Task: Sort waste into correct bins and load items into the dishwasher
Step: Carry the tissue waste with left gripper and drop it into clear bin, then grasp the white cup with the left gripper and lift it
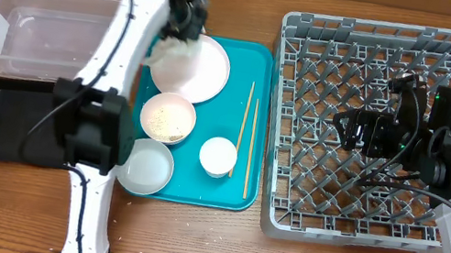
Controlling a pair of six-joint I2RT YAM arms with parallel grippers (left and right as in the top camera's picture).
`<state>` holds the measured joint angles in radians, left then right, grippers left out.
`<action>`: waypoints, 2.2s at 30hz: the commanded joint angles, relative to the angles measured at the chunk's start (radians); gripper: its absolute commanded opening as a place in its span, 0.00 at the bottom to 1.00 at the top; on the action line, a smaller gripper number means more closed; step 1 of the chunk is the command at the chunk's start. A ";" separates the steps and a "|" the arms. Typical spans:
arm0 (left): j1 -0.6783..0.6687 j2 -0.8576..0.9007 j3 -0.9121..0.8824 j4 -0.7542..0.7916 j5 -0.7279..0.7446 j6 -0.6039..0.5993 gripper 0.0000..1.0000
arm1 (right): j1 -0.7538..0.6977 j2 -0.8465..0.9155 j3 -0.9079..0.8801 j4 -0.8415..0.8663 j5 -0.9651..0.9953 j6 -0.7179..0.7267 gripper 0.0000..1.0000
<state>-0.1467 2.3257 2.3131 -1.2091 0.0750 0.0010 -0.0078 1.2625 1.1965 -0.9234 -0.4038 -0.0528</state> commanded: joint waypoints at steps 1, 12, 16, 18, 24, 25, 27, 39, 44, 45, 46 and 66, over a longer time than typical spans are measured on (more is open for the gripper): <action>0.076 -0.059 0.114 -0.084 -0.010 -0.121 0.04 | -0.006 -0.003 0.021 0.010 -0.008 0.000 1.00; 0.318 -0.057 -0.016 -0.076 -0.089 -0.297 0.04 | -0.006 -0.003 0.021 0.012 -0.009 0.001 1.00; 0.352 -0.057 -0.119 0.021 -0.089 -0.296 0.09 | -0.006 -0.003 0.021 0.013 -0.009 0.001 1.00; 0.359 -0.057 -0.154 0.051 -0.089 -0.295 0.36 | -0.006 -0.003 0.021 0.012 -0.010 0.001 1.00; 0.360 -0.058 -0.136 0.064 -0.050 -0.246 0.80 | -0.006 -0.003 0.021 0.012 -0.010 0.001 1.00; 0.360 -0.058 -0.111 0.050 -0.027 -0.226 0.80 | -0.006 -0.003 0.021 0.012 -0.010 0.001 1.00; 0.360 -0.058 -0.044 0.003 0.020 -0.195 0.81 | -0.006 -0.003 0.021 0.012 -0.010 0.001 1.00; 0.341 -0.105 0.486 -0.481 0.226 -0.023 0.77 | -0.006 -0.003 0.021 0.013 -0.009 0.001 1.00; 0.282 -0.210 0.389 -0.481 0.322 -0.022 0.75 | -0.006 -0.003 0.021 0.005 -0.010 0.001 1.00; 0.264 -0.235 0.356 -0.481 0.318 -0.019 0.75 | -0.006 -0.003 0.021 0.002 -0.010 0.000 1.00; 0.241 -0.262 0.313 -0.481 0.309 -0.003 0.75 | -0.006 -0.003 0.021 0.001 -0.010 0.000 1.00; -0.205 -0.472 -0.671 -0.171 0.203 0.077 0.64 | -0.006 -0.003 0.021 0.030 -0.009 0.000 1.00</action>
<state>-0.3077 1.8618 1.7382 -1.4391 0.2871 0.0597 -0.0078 1.2629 1.1969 -0.8986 -0.4038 -0.0525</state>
